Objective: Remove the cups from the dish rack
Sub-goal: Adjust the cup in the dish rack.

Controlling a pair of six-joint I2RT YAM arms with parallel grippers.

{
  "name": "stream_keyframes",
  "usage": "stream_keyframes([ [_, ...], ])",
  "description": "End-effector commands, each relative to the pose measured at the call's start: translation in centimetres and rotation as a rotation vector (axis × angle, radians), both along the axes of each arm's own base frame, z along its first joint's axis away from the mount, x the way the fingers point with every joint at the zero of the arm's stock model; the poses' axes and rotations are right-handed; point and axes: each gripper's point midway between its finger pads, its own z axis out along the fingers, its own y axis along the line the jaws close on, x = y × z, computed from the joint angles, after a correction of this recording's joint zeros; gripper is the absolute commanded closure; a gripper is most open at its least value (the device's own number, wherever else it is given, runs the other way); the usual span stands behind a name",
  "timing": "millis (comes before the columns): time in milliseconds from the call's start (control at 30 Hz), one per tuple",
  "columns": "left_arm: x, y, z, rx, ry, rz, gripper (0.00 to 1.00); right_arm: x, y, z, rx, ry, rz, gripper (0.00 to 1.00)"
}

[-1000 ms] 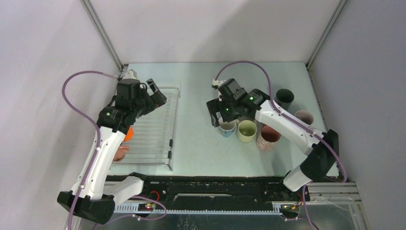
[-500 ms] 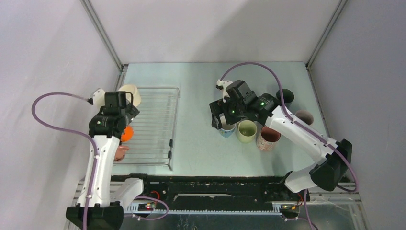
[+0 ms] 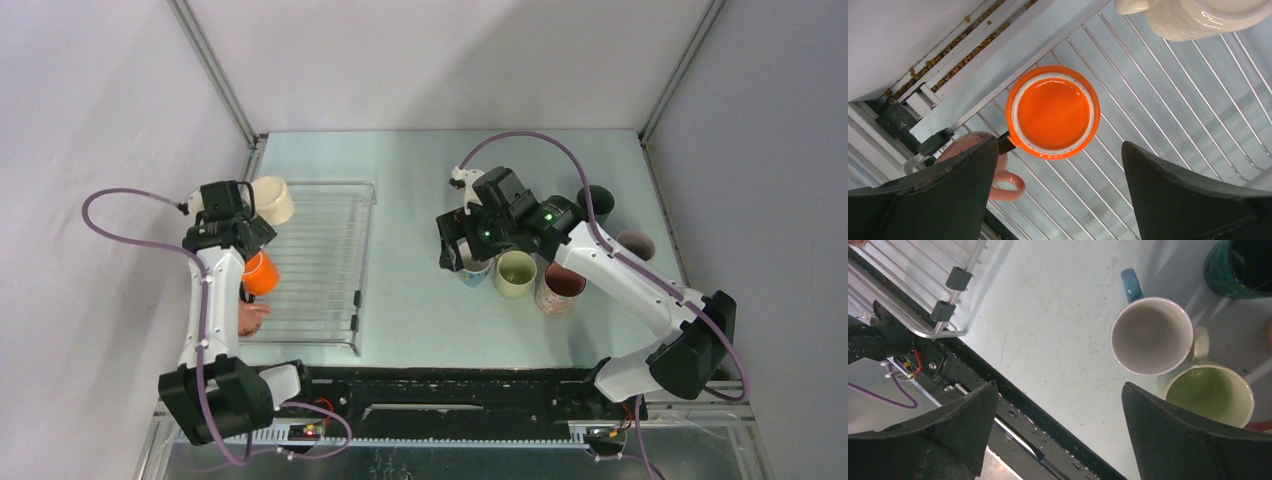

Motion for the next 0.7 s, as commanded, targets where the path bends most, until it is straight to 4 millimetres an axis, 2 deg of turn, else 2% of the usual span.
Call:
stream_keyframes([
  [0, 1.3, 0.4, -1.5, -0.016, 0.013, -0.079, 0.00, -0.1, 0.5, 1.6, 0.062, -0.031, 0.016, 0.00],
  [333, 1.7, 2.0, -4.2, -0.037, 0.143, -0.073, 0.00, -0.2, 0.8, 1.4, 0.072, -0.018, 0.031, 0.00],
  [667, 2.7, 2.4, -6.4, -0.073, 0.227, -0.106, 0.00, 0.1, 0.8, 1.1, 0.070, -0.011, 0.028, 0.00],
])
